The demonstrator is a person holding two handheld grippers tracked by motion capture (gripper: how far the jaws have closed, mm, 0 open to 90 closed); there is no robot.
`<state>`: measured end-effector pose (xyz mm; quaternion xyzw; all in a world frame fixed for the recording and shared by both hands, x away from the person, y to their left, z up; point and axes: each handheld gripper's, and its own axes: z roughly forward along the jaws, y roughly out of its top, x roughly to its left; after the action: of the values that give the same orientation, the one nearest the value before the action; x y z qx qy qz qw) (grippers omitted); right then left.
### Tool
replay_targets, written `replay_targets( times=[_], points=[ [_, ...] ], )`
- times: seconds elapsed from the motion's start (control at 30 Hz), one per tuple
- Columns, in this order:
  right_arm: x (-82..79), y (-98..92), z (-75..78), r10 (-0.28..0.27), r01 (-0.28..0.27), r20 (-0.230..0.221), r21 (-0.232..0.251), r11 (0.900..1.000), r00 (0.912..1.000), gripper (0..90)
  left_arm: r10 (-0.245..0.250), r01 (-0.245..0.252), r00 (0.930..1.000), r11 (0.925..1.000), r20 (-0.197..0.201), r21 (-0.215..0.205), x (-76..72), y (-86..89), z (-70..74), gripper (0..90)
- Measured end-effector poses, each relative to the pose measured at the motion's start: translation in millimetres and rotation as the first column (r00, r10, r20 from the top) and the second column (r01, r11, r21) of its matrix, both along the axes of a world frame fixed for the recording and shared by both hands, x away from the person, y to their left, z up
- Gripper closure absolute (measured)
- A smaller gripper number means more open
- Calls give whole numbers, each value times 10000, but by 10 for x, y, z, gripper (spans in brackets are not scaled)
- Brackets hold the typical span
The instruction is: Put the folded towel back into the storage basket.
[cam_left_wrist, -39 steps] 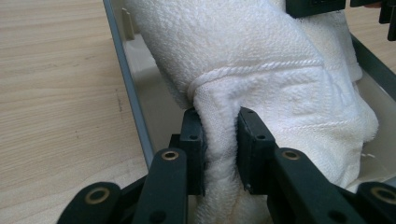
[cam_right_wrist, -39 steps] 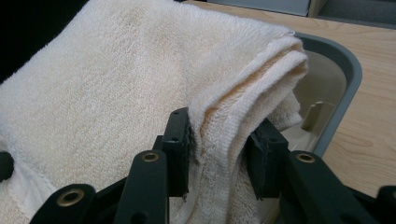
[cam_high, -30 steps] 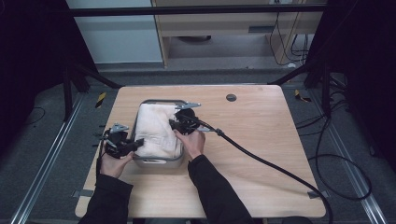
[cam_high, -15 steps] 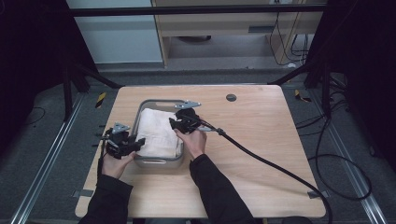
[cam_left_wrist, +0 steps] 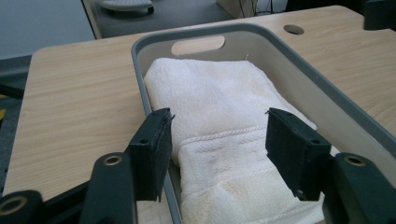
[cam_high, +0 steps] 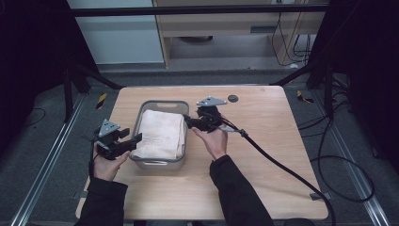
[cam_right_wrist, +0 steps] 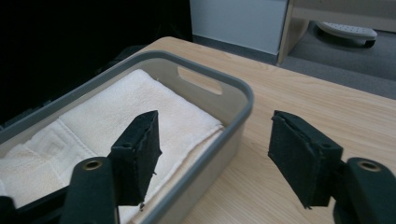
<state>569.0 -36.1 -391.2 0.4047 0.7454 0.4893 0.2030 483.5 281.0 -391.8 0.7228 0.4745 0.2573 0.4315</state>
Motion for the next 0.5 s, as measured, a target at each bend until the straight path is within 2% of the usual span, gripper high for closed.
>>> replay_targets(
  times=[0.13, 0.17, 0.23, 0.4, 0.47, 0.5],
  points=[
    [-99, -252, 59, -67, 64, 214, 147, 9999, 9997, 274, 68, -70, 9998, 9999, 181, 112, -49, 23, 12, 362],
    [-157, -377, 80, -70, 64, 329, 197, 9998, 9994, 247, 75, -76, 9997, 10000, 211, 44, -63, 40, 13, 337],
    [-188, -440, 86, -68, 61, 385, 205, 9998, 9992, 238, 73, -74, 9997, 10000, 230, 38, -73, 51, 15, 324],
    [-376, -810, 71, 3, -16, 587, 228, 9997, 9983, 177, 226, -216, 9989, 9994, 423, -255, -165, 138, 23, 298],
    [-399, -853, 62, -1, -14, 569, 263, 9997, 9984, 172, 247, -230, 9987, 9990, 452, -374, -190, 170, 16, 297],
    [-441, -943, 34, 51, -68, 526, 322, 9995, 9986, 163, 263, -243, 9985, 9988, 473, -432, -203, 187, 10, 294]
  ],
)
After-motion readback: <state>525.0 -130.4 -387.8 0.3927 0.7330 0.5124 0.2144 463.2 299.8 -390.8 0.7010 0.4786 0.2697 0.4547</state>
